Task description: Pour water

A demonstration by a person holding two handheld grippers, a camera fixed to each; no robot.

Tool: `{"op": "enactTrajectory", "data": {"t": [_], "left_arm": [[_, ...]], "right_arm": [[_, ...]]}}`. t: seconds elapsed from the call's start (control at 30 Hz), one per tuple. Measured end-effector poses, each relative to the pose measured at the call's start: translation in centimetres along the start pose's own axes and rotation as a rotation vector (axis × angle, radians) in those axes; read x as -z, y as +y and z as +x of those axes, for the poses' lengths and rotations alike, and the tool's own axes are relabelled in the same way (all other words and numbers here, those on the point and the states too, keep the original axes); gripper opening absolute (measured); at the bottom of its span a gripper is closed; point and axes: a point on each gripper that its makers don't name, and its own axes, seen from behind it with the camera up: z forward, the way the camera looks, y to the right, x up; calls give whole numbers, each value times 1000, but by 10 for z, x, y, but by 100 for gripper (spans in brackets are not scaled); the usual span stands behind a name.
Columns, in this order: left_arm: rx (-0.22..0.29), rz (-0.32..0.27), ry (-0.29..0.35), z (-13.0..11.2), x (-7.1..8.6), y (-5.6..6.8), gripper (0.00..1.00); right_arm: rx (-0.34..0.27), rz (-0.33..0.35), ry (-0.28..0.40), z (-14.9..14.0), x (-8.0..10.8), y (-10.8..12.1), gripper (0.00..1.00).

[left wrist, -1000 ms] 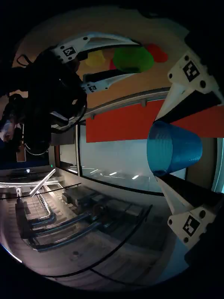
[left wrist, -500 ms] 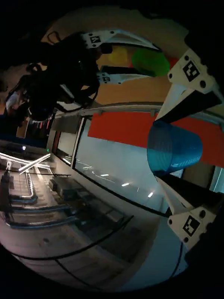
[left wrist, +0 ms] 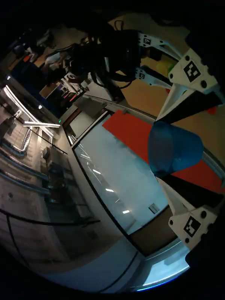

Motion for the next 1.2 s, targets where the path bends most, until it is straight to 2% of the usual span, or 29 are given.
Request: {"op": "enactTrajectory", "data": {"t": [0.17, 0.27, 0.47, 0.6, 0.8, 0.97, 1.2], "left_arm": [[173, -6, -12, -7, 0, -4, 88], [259, -10, -7, -9, 2, -6, 88], [409, -12, -10, -18, 1, -10, 88], [487, -5, -2, -24, -1, -15, 88], [552, -3, -1, -33, -1, -17, 88], [573, 7, -21, -48, 3, -15, 88], [593, 7, -67, -78, 12, -6, 88]], "right_arm": [[1, -3, 7, 2, 5, 1, 92], [0, -7, 11, 3, 6, 3, 92], [-4, -11, 14, 6, 9, 3, 92], [-4, -14, 16, 8, 11, 2, 92], [-16, -17, 19, 13, 13, 2, 92], [-14, -20, 9, 12, 16, 3, 92], [-8, -37, -15, 8, 27, 7, 92]]}}
